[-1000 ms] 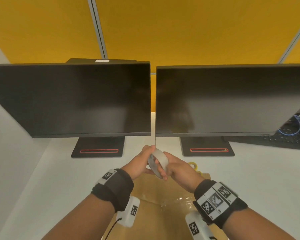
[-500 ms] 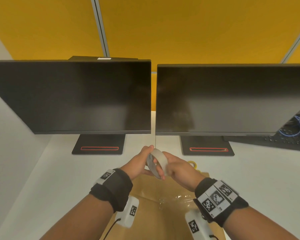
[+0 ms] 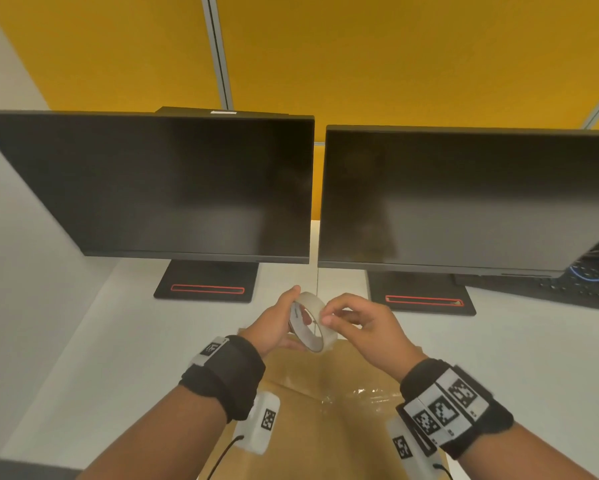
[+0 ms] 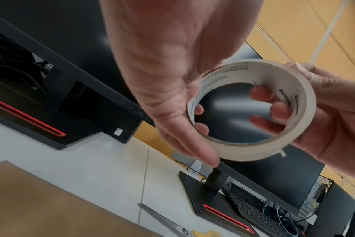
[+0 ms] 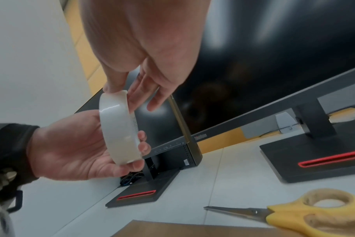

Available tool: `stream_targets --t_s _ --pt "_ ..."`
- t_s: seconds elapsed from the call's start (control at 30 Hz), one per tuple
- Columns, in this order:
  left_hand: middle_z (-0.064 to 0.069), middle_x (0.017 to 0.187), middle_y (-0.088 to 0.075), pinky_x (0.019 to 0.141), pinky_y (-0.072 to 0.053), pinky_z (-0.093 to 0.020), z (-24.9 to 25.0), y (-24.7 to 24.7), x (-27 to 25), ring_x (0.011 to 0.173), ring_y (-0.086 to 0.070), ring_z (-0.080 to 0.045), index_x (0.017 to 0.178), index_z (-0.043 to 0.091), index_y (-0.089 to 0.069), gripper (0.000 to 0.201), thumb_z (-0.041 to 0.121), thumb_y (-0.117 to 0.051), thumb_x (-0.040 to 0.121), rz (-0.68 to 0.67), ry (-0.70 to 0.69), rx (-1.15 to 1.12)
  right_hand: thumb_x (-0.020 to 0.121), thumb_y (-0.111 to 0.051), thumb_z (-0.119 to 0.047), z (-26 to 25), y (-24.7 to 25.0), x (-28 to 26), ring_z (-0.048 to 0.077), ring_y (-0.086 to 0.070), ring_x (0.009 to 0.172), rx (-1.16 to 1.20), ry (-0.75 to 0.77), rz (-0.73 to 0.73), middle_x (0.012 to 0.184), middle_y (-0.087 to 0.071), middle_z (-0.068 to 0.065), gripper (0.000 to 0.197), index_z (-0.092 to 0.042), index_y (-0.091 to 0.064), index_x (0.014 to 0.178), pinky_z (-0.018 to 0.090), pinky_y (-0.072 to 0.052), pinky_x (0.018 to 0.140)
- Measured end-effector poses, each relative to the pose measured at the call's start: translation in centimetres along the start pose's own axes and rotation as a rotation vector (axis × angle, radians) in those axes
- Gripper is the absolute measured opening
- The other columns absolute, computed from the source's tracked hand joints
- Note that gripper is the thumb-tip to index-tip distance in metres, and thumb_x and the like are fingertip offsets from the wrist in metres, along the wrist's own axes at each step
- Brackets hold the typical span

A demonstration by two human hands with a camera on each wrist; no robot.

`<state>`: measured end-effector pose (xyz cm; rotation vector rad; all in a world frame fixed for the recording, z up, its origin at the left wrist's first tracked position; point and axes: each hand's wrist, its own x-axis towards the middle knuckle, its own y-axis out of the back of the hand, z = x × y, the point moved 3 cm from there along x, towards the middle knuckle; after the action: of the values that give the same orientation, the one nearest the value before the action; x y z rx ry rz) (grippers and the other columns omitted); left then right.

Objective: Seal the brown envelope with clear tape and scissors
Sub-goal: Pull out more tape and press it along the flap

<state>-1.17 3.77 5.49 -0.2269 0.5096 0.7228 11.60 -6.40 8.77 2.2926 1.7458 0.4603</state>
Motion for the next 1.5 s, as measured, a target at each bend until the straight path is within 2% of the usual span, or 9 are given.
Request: stream_targets --t_s 0.17,0.4,0.53,0.67,0.77,1.0,1.2,1.37,1.5 --pt "-0.024 0.131 -0.049 0.088 -0.056 -0.039 0.2 0.0 -0.2 0.112 -0.059 -0.032 0.094 0.029 -0.054 0.044 0.06 -0.023 0.096 0.005 -0.006 0.01 0.096 -0.052 -0.021 -0.7 -0.6 0.0 0.004 -0.058 0.088 -0.173 0.064 -0.036 0.096 -0.061 -0.01 0.022 -0.039 -0.052 0.083 0.005 -0.042 0.075" --pt "-0.02 0.125 -0.054 0.083 -0.057 -0.035 0.1 0.4 -0.7 0.11 -0.06 -0.03 0.1 0.027 -0.053 0.047 0.062 -0.022 0.095 0.01 0.003 0.057 0.098 -0.046 -0.022 -0.5 -1.0 0.4 -0.002 -0.051 0.078 -0.211 0.084 -0.106 0.092 -0.056 -0.009 0.02 -0.037 -0.047 0.085 0.007 -0.039 0.07" --pt "0.011 0.117 -0.05 0.091 -0.041 -0.013 1.0 1.0 -1.3 0.112 -0.051 -0.006 0.114 0.027 -0.044 0.026 0.045 -0.033 0.1 0.212 -0.341 0.278 0.098 -0.046 -0.026 0.3 -0.9 0.6 0.002 -0.047 0.063 -0.138 -0.007 -0.045 0.082 -0.055 -0.011 0.013 -0.03 -0.051 0.087 0.01 -0.039 0.059" --pt "0.019 0.114 -0.053 0.09 -0.034 -0.003 1.8 0.4 -2.2 0.109 -0.049 0.004 0.102 0.03 -0.057 0.011 0.034 -0.057 0.092 0.139 -0.594 0.48 0.097 -0.049 -0.025 1.2 -0.5 1.4 0.01 -0.056 0.073 -0.049 -0.09 0.019 0.091 -0.057 -0.008 0.008 -0.027 -0.054 0.091 0.017 -0.047 0.068" --pt "0.021 0.109 -0.058 0.089 -0.037 -0.008 1.5 0.6 -1.7 0.103 -0.053 0.007 0.096 0.031 -0.062 0.013 0.037 -0.066 0.086 0.208 -0.593 0.478 0.098 -0.047 -0.022 1.0 -0.6 1.7 0.021 -0.061 0.088 0.017 -0.128 -0.008 0.097 -0.057 -0.006 0.006 -0.026 -0.051 0.096 0.029 -0.053 0.079" --pt "0.018 0.101 -0.063 0.083 -0.046 -0.009 1.8 0.6 -1.4 0.095 -0.059 0.008 0.091 0.04 -0.066 0.014 0.028 -0.07 0.084 0.259 -0.542 0.359 0.098 -0.047 -0.021 1.0 -0.8 1.9 0.008 -0.052 0.07 -0.026 -0.105 -0.033 0.103 -0.058 -0.005 0.008 -0.028 -0.044 0.096 0.015 -0.041 0.06" --pt "0.006 0.095 -0.067 0.078 -0.048 -0.006 2.3 1.2 -0.6 0.088 -0.063 -0.001 0.086 0.015 -0.075 0.005 0.015 -0.071 0.084 0.317 -0.549 0.292 0.097 -0.048 -0.021 1.4 -0.9 2.0 0.016 -0.049 0.065 -0.06 -0.077 -0.016 0.086 -0.057 0.002 0.017 -0.032 -0.041 0.087 0.022 -0.04 0.057" --pt "0.012 0.1 -0.052 0.084 -0.04 -0.002 2.4 0.8 -0.5 0.093 -0.054 -0.003 0.091 0.021 -0.064 0.008 0.023 -0.056 0.094 0.309 -0.604 0.648 0.098 -0.045 -0.017 1.4 -1.4 2.0 0.015 -0.05 0.067 -0.065 -0.081 -0.008 0.085 -0.055 -0.001 0.021 -0.032 -0.039 0.086 0.018 -0.039 0.058" --pt "0.008 0.106 -0.046 0.088 -0.041 -0.014 2.2 0.3 -0.5 0.097 -0.046 -0.005 0.098 0.018 -0.055 0.012 0.019 -0.043 0.1 0.314 -0.641 0.893 0.091 -0.058 -0.025 1.8 -1.7 1.7 0.015 -0.052 0.068 0.026 -0.102 -0.053 0.086 -0.057 0.003 0.025 -0.039 -0.039 0.087 0.026 -0.044 0.061"
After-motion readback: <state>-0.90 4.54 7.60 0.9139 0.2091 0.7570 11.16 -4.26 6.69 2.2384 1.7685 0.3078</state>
